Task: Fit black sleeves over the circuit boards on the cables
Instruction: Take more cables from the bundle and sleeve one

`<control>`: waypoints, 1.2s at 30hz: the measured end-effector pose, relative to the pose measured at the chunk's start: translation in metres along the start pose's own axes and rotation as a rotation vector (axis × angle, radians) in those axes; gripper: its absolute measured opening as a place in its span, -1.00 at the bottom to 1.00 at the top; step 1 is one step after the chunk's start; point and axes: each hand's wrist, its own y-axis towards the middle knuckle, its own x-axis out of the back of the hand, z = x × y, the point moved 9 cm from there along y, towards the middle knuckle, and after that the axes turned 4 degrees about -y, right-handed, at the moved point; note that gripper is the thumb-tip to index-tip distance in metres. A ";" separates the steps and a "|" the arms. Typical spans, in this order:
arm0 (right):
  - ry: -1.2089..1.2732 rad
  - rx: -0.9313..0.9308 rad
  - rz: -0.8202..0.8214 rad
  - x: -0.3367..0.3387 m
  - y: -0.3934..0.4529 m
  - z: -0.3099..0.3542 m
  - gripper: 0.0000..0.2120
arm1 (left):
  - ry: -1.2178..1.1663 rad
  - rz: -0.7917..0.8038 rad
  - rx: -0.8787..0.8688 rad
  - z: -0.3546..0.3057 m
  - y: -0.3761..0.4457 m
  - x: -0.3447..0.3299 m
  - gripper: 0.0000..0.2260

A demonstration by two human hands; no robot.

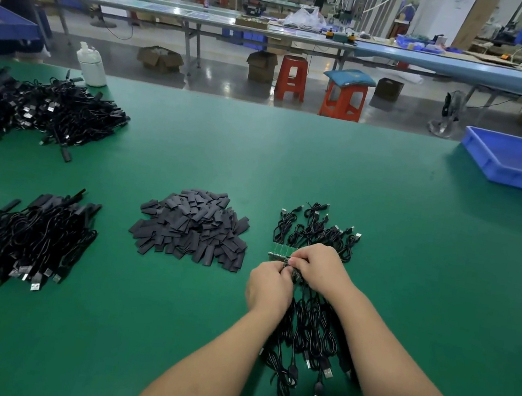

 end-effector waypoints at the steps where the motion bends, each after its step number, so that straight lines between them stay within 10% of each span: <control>1: -0.004 -0.001 0.000 -0.001 0.000 0.001 -0.82 | 0.018 -0.006 0.001 0.000 0.000 0.000 -0.73; 7: 0.027 0.021 0.006 -0.004 -0.002 -0.003 -0.82 | -0.142 -0.039 0.047 0.014 0.006 0.007 -0.71; 13: -0.110 -0.044 -0.024 -0.010 -0.007 -0.029 -0.60 | -0.860 0.218 0.298 0.054 0.015 0.029 -0.86; 22: -0.209 0.134 -0.190 -0.025 -0.024 0.035 -0.65 | -0.642 0.213 0.273 0.093 0.033 0.098 -0.85; 27: -0.038 0.295 0.224 -0.076 -0.057 0.100 -0.77 | -0.645 0.219 0.214 0.092 0.035 0.110 -0.86; 36: -0.206 0.150 0.398 -0.081 -0.082 0.061 -0.62 | -0.525 0.131 0.030 0.093 0.037 0.137 -0.79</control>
